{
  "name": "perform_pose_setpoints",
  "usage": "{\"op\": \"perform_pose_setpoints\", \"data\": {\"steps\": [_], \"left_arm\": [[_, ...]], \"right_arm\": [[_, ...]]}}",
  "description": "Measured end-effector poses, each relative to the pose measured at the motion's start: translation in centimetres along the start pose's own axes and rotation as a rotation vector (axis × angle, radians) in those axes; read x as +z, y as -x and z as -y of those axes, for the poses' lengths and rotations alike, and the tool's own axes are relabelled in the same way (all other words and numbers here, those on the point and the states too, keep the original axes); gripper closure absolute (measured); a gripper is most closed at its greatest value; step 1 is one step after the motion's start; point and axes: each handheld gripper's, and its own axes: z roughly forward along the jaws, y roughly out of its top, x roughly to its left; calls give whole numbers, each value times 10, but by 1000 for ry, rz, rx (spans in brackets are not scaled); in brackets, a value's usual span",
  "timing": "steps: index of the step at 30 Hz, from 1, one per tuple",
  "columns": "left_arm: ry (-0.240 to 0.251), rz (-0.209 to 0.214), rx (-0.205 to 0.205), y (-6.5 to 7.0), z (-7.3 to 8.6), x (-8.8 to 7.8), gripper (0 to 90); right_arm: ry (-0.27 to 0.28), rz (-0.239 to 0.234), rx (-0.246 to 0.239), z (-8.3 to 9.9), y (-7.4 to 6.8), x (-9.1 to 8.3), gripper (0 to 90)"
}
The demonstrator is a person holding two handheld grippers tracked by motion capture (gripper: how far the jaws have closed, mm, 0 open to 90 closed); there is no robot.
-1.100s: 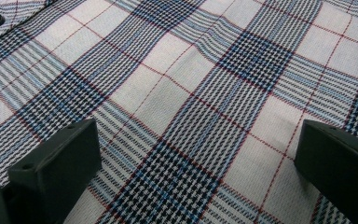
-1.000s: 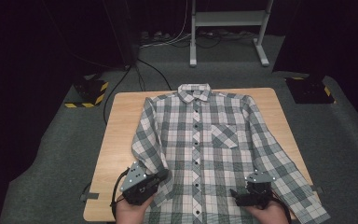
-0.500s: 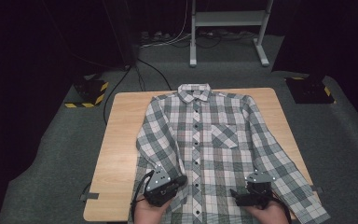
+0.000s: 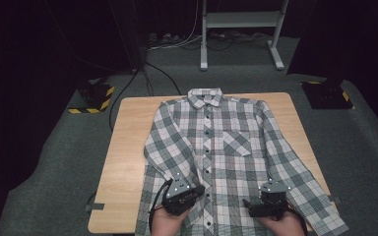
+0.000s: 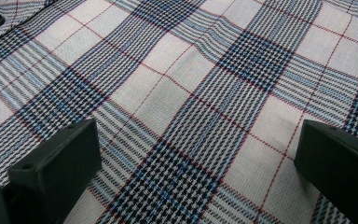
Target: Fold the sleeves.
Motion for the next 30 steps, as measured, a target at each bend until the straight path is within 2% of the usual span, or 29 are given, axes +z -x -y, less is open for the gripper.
{"op": "perform_pose_setpoints", "data": {"steps": [11, 30], "left_arm": [[1, 27, 15, 9, -7, 11, 844], [10, 88, 43, 27, -18, 18, 800]], "right_arm": [[0, 0, 0, 0, 0, 0, 0], [0, 0, 0, 0, 0, 0, 0]]}}
